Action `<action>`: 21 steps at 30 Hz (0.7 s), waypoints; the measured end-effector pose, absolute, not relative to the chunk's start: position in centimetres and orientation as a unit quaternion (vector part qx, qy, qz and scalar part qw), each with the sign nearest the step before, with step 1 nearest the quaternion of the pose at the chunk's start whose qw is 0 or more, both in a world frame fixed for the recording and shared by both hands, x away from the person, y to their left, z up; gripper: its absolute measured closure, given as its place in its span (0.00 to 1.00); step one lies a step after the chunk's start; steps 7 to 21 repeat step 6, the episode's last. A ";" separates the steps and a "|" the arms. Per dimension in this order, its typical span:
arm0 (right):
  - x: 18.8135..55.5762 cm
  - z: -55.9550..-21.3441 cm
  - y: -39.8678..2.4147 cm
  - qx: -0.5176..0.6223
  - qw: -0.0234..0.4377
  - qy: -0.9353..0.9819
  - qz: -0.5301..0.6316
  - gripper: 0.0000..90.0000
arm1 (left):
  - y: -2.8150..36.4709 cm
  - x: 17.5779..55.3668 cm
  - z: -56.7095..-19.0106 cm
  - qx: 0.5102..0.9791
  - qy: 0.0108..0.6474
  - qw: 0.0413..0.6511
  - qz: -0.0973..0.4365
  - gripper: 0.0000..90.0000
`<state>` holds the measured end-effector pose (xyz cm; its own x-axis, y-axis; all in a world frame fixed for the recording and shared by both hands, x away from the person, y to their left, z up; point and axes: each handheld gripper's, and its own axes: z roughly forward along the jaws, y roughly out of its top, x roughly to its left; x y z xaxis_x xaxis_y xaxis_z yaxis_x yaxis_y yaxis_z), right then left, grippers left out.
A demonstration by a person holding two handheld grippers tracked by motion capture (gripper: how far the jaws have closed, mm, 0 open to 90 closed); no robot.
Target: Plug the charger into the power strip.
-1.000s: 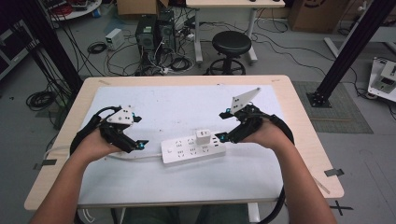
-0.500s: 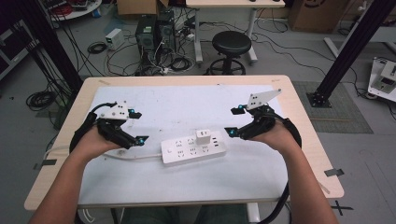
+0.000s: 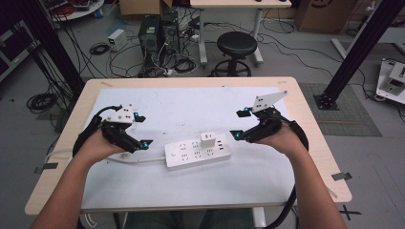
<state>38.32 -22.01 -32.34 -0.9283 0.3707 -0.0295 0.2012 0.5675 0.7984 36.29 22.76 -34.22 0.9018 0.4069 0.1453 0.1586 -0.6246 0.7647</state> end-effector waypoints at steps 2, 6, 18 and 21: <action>38.3 -32.3 -22.1 0.166 0.097 0.880 0.435 0.24 | 22.9 36.3 -34.2 0.888 0.158 0.401 0.157 0.15; 38.3 -32.3 -22.1 0.167 0.095 0.880 0.435 0.24 | 23.0 36.3 -34.2 0.888 0.159 0.401 0.158 0.15; 38.3 -32.3 -22.1 0.167 0.095 0.880 0.435 0.24 | 23.0 36.3 -34.2 0.888 0.159 0.401 0.158 0.15; 38.3 -32.3 -22.1 0.167 0.095 0.880 0.435 0.24 | 23.0 36.3 -34.2 0.888 0.159 0.401 0.158 0.15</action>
